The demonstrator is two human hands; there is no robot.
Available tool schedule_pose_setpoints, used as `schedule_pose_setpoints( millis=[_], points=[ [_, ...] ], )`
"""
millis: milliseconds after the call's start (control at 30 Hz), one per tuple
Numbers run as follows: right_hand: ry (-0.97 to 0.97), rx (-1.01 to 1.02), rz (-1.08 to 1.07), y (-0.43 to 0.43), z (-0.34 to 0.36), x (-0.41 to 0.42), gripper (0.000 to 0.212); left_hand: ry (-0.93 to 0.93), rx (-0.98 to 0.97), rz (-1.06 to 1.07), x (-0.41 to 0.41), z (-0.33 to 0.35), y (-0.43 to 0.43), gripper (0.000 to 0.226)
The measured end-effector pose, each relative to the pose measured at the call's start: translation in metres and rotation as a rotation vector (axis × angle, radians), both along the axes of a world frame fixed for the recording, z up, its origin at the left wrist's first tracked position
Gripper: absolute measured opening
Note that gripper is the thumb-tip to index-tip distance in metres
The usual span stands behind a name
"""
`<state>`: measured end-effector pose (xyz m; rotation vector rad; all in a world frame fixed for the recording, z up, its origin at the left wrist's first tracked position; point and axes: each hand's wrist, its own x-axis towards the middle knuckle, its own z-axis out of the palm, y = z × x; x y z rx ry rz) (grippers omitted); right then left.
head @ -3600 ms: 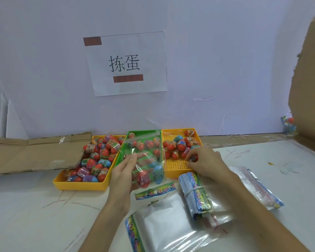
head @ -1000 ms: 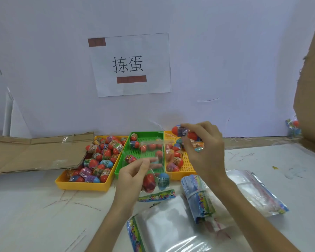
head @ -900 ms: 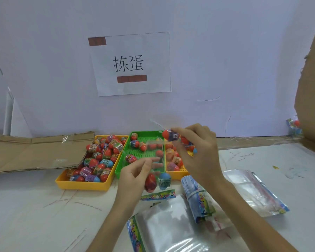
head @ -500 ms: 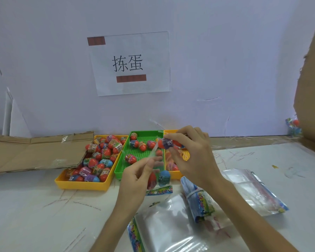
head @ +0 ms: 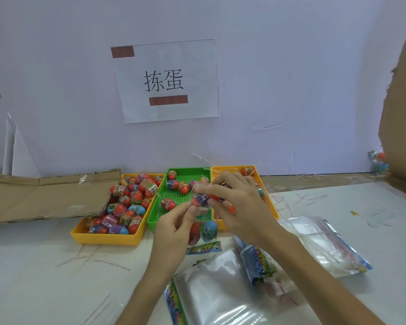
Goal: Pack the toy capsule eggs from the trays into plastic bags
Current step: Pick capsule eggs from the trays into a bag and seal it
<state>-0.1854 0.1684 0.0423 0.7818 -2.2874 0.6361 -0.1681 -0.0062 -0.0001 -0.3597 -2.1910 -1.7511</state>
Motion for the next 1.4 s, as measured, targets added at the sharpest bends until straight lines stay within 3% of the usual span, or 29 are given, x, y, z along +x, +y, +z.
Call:
schedule_pose_setpoints(
  millis=[333, 567, 733, 867, 1033, 1133, 1400],
  points=[
    [-0.135, -0.096, 0.112, -0.004, -0.003, 0.001, 0.035, -0.032, 0.032, -0.002, 0.003, 0.003, -0.001, 0.029],
    [-0.209, -0.188, 0.162, -0.003, -0.004, -0.001, 0.033, -0.113, 0.062, -0.033, 0.003, 0.004, 0.000, 0.052],
    [-0.242, -0.223, 0.179, -0.003, -0.004, 0.000, 0.014, -0.091, 0.047, -0.053, 0.006, 0.005, 0.000, 0.033],
    [-0.274, -0.271, 0.204, -0.007, -0.003, 0.003, 0.016, -0.072, 0.028, -0.039, 0.006, 0.005, 0.000, 0.012],
    [-0.073, -0.401, 0.121, -0.003, 0.003, 0.001, 0.011, -0.071, 0.044, -0.032, 0.005, 0.005, -0.001, 0.015],
    [-0.048, -0.495, 0.113, -0.001, 0.008, 0.003, 0.014, -0.080, 0.038, -0.031, 0.005, 0.005, 0.001, 0.015],
    [-0.009, -0.432, 0.063, -0.005, 0.006, 0.006, 0.013, -0.085, 0.072, -0.028, 0.006, 0.005, 0.001, 0.013]
  ],
)
